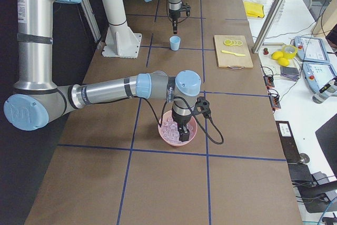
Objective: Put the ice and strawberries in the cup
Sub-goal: 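Open the left gripper to drop the strawberry into the blue cup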
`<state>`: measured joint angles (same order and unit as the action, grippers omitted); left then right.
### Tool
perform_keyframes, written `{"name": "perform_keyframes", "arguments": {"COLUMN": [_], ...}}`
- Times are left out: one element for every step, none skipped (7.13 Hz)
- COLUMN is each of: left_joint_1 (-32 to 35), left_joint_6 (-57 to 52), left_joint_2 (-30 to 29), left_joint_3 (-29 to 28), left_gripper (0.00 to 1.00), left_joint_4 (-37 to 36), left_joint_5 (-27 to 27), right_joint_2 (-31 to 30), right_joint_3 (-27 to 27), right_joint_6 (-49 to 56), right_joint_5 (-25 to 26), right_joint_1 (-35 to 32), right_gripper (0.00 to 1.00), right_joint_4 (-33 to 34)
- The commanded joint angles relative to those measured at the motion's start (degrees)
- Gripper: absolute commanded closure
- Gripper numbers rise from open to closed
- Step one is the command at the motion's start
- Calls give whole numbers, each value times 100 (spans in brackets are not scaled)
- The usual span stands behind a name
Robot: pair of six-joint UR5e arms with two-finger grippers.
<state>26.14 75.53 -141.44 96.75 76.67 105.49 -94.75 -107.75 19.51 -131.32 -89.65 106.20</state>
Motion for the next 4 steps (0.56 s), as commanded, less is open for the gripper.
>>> {"name": "perform_keyframes", "arguments": {"left_joint_1": [-21,-21,-21,-21], "left_joint_6": [163,225,252,243], "left_joint_2": [-15,-15,-24,-7], "left_joint_3": [-120,-243,-288,-279], "left_gripper": [100,92,20,0], "left_joint_4": [102,267,408,401], "left_joint_5": [-20,-28,-133,-143], "right_joint_2": [0,0,0,0], "right_joint_3": [0,0,0,8], "right_joint_6": [0,0,0,0], "right_joint_5": [1,1,1,1], "right_joint_1": [0,0,0,0], "right_gripper": [1,1,1,1], "right_joint_4": [-3,-3,-3,-3]}}
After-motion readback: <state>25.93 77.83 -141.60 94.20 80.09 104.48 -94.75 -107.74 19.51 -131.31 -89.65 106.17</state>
